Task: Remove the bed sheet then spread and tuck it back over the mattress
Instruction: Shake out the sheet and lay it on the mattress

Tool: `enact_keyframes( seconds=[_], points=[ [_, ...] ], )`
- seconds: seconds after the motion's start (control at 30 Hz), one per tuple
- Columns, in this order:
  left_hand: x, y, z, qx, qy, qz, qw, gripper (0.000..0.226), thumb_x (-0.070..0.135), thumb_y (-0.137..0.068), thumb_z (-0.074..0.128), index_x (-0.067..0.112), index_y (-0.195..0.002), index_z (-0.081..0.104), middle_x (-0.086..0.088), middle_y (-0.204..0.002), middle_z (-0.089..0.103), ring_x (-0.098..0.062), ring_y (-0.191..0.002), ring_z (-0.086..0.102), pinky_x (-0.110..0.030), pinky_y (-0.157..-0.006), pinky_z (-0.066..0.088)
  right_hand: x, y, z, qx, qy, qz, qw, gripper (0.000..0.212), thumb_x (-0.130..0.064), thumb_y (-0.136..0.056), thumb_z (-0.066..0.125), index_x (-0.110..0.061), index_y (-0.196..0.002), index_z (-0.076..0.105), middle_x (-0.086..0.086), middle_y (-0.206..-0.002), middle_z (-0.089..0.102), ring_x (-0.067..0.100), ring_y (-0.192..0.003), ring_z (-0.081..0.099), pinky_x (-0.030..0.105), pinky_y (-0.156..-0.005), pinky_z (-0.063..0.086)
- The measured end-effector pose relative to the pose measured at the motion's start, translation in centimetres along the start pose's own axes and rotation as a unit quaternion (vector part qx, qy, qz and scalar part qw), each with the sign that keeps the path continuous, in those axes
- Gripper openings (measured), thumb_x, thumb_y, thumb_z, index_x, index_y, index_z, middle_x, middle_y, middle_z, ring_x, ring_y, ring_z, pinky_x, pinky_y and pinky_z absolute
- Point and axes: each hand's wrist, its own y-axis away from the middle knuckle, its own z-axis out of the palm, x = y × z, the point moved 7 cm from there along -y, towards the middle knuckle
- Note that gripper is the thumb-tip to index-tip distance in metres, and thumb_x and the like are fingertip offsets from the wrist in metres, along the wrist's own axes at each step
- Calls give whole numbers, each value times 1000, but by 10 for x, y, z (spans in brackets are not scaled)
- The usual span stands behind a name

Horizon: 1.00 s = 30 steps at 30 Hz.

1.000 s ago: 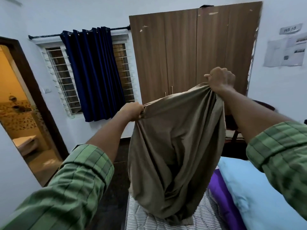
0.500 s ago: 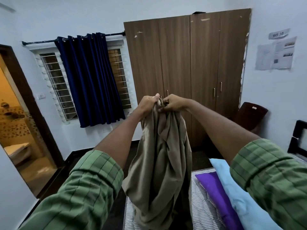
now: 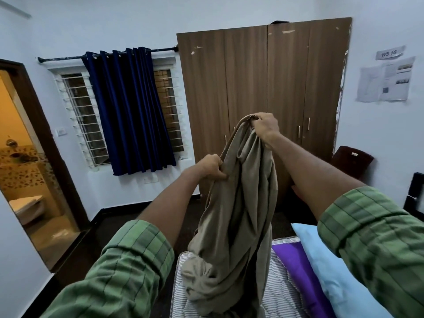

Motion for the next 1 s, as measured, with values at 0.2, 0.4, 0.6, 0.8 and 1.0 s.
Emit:
enact_keyframes(
  seconds=[0.2, 0.4, 0.6, 0.8, 1.0],
  points=[
    [-19, 13, 24, -44, -93, -3, 995, 28, 38, -82, 76, 18, -68, 62, 0, -73, 65, -18, -72, 65, -32, -59, 48, 3, -13, -57, 133, -39, 30, 990, 33, -9, -89, 45, -24, -85, 74, -5, -82, 72, 16, -74, 67, 34, -65, 55],
    [-27, 13, -11, 136, -129, -15, 982, 25, 37, -83, 64, 20, -65, 67, 5, -63, 58, -20, -64, 61, -27, -54, 38, 20, -13, -85, 170, -44, 59, 983, 30, -20, -89, 48, -28, -97, 77, -4, -95, 74, 22, -90, 69, 37, -80, 58],
    [-53, 20, -40, 271, 394, -62, 876, 54, 34, -94, 61, 21, -45, 44, 8, -47, 43, -10, -48, 40, -30, -54, 34, 62, -15, -109, 134, 40, 122, 983, 32, -16, -95, 52, -20, -113, 77, 8, -112, 73, 33, -106, 68, 37, -91, 55],
    [-33, 13, 23, -26, 121, 25, 992, 44, 56, -81, 80, 17, -63, 70, 12, -52, 56, -4, -51, 50, -25, -58, 42, 69, -7, -98, 115, 46, 125, 984, 30, -15, -95, 51, -21, -110, 77, 5, -109, 73, 31, -102, 68, 37, -89, 56],
    [-26, 17, 39, -45, 160, 43, 985, 36, 53, -64, 93, 22, -68, 76, 4, -67, 73, -4, -65, 66, -23, -62, 51, 68, -6, -93, 136, 47, 138, 980, 30, -19, -95, 53, -23, -112, 77, 8, -115, 73, 33, -110, 67, 38, -94, 55]
  ],
)
